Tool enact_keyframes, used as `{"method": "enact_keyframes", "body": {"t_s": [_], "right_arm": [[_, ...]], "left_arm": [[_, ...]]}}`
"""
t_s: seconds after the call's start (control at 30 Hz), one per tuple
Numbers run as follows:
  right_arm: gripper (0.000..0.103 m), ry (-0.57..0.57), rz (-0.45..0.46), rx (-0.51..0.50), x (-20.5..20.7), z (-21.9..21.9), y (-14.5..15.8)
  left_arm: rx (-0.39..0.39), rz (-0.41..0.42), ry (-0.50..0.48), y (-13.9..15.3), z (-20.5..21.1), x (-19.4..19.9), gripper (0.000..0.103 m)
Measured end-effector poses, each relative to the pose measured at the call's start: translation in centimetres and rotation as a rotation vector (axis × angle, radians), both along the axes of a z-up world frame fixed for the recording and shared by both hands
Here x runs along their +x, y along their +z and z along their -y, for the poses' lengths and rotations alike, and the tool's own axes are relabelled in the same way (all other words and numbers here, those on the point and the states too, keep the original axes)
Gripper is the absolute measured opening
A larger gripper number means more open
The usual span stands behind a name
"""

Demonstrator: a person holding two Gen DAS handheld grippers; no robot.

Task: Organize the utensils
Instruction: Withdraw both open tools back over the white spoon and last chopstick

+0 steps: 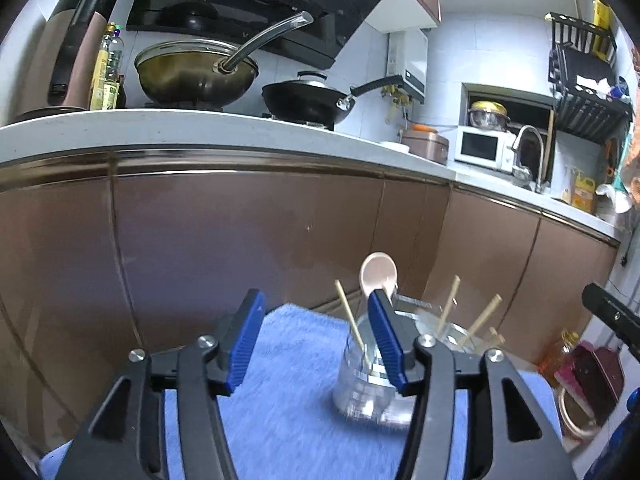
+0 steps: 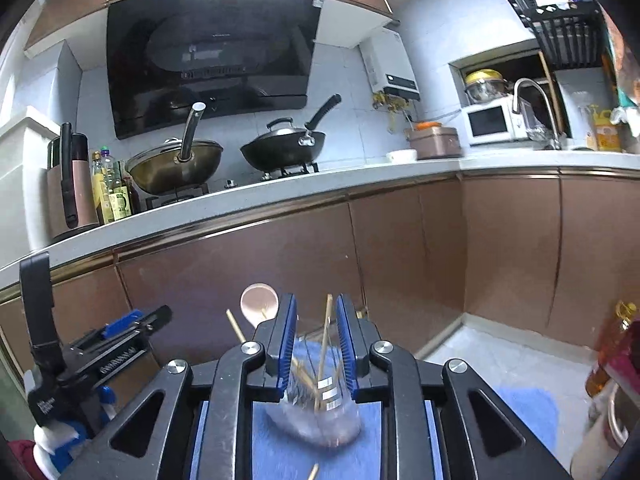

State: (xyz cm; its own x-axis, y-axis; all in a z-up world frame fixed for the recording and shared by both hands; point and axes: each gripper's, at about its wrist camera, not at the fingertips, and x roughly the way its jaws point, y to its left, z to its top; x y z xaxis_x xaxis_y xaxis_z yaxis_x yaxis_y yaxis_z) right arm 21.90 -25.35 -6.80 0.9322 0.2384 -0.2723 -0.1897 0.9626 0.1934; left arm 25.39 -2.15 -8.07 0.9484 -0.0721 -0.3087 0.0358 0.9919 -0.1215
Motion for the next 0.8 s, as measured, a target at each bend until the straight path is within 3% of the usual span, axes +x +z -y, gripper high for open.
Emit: {"method": "enact_keyframes", "body": {"t_s": [0.23, 0.8], "right_arm": [[0.021, -0.055, -0.097, 0.003, -5.2, 0.5, -0.7], [0.026, -0.134, -0.192, -0.026, -14.6, 0.6, -1.6]], "left_arm": [[0.045, -0.041, -0.016, 0.2, -0.6, -5.9, 0.061], [0.111, -0.131, -0.041, -0.6, -0.4, -15.1, 0.061]]}}
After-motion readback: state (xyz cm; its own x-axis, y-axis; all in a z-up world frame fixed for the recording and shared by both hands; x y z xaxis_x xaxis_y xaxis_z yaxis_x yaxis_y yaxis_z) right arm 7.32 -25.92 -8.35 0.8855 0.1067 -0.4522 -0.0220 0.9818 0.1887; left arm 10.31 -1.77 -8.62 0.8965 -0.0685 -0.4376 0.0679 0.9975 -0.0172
